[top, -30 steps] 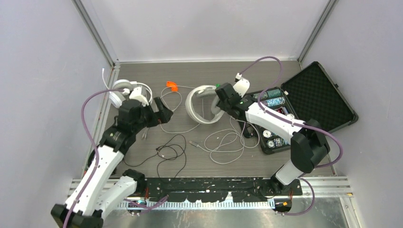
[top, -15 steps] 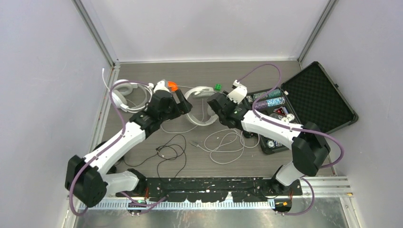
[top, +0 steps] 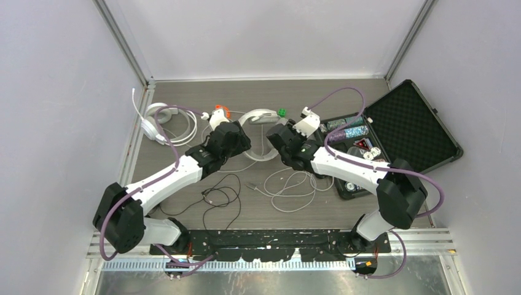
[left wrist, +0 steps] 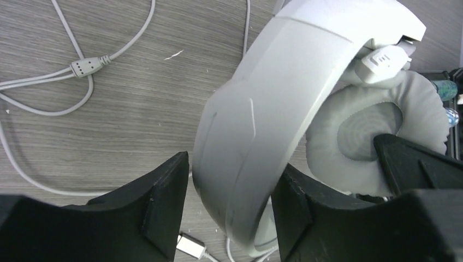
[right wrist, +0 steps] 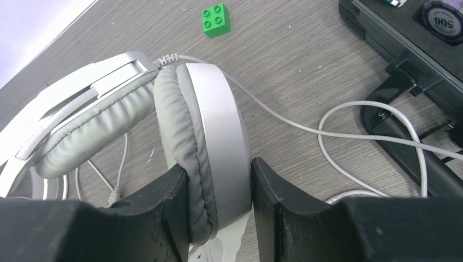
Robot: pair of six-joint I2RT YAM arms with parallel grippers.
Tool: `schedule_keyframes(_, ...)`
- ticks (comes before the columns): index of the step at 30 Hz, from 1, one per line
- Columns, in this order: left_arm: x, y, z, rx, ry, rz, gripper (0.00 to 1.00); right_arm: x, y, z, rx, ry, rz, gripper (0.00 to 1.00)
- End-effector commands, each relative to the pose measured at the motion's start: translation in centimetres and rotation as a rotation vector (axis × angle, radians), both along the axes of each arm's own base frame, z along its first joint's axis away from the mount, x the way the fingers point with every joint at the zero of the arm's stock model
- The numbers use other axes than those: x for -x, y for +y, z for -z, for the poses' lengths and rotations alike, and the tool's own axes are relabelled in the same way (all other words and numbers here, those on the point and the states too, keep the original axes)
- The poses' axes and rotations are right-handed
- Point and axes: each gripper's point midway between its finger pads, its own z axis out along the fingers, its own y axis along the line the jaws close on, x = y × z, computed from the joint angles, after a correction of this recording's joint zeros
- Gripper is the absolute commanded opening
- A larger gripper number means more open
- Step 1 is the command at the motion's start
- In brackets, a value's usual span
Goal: Wrap the headphones
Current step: Pick up the headphones from the center of the board, then wrap the headphones cable around the headphones.
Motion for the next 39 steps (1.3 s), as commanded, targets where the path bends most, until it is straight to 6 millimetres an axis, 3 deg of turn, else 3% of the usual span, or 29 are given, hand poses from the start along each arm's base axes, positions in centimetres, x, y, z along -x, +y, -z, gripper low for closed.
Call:
schedule_keyframes(1,-1.8,-0.4,-1.0,0.028,-0.073,-0.042,0.55,-1.1,0.3,-5.3,-0.167,-0.174,0.062,0.27)
schedule_keyframes(9,-2.1,-0.1,-1.7,-0.011,-0.107,-0.033,0.16,-0.2,1.3,-4.8,-0.225,-0.155,-0.018,0.31)
schedule_keyframes(12,-2.0,0.4,-2.3,-0.047,-0.127,-0.023,0.01,0.4,2.3,-5.2,-0.231,-0.153,-0.108,0.44)
schedule_keyframes(15,-1.8,1.1,-3.7,-0.105,-0.154,0.004,0.0,1.6,2.3,-5.6,-0.194,-0.143,-0.201,0.63)
schedule_keyframes(18,-1.4,2.0,-5.2,-0.164,-0.189,0.029,0.0,2.9,1.3,-7.0,-0.147,-0.169,-0.274,0.74)
schedule_keyframes(24,-0.2,2.5,-7.5,-0.206,-0.207,0.126,0.0,6.0,-0.5,-10.3,-0.03,-0.274,-0.472,0.76)
schedule_keyframes(30,1.0,2.6,-10.0,-0.137,-0.104,0.336,0.0,9.8,-0.7,-11.8,0.14,-0.393,-0.771,0.75)
schedule_keyframes(32,1.6,2.9,-11.7,-0.108,-0.087,0.4,0.0,10.7,-1.3,-12.4,0.181,-0.432,-0.814,0.74)
schedule_keyframes(39,5.6,4.2,-16.2,-0.185,-0.135,0.57,0.0,13.7,-2.2,-14.2,0.258,-0.605,-0.959,0.74)
